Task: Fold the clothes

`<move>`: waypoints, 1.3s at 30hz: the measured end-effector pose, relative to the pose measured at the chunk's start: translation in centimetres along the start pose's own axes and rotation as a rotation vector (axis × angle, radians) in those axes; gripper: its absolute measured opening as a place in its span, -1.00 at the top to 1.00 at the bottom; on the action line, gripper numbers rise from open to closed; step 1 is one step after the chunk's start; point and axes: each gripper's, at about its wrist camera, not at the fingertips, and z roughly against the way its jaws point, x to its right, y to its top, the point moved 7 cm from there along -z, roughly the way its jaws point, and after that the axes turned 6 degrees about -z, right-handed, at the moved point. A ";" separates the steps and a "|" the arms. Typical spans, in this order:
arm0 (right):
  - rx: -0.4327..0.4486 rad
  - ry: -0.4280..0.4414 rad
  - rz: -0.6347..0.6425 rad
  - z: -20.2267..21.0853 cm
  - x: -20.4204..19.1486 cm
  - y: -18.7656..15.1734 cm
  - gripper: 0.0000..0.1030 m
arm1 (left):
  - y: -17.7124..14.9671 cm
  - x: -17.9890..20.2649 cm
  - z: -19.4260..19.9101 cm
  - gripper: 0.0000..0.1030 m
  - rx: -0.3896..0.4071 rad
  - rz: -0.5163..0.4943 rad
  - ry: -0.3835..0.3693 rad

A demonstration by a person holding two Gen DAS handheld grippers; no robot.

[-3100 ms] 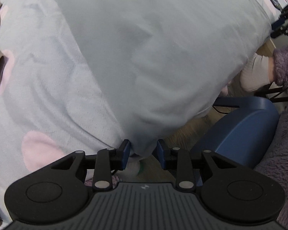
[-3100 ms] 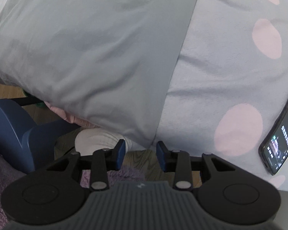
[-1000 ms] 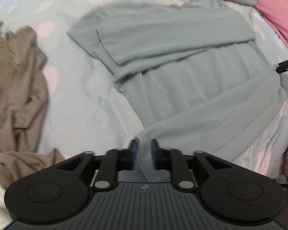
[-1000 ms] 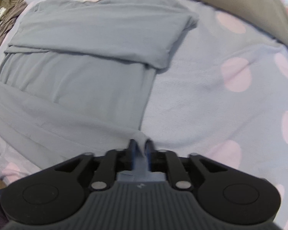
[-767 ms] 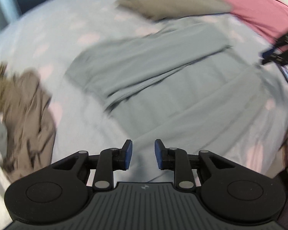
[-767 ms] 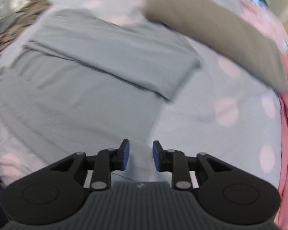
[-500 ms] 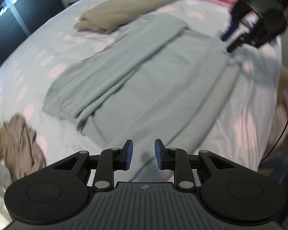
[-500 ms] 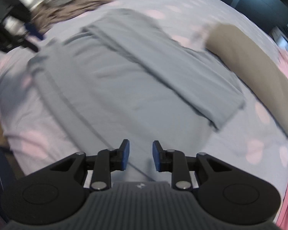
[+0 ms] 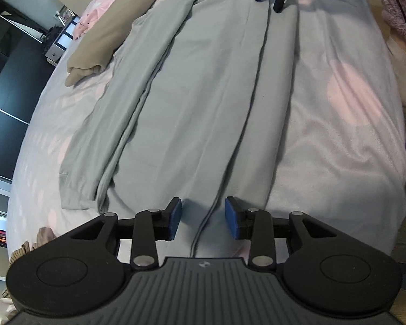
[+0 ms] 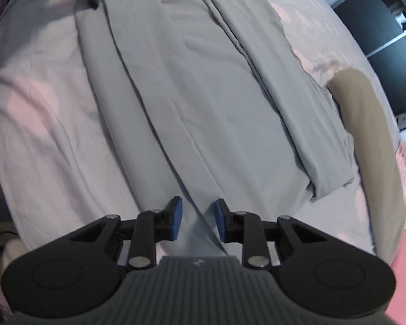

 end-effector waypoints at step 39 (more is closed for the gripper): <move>0.056 -0.446 0.074 2.8 4.0 -0.8 0.89 | -1.3 -7.4 3.8 0.98 0.041 0.314 0.148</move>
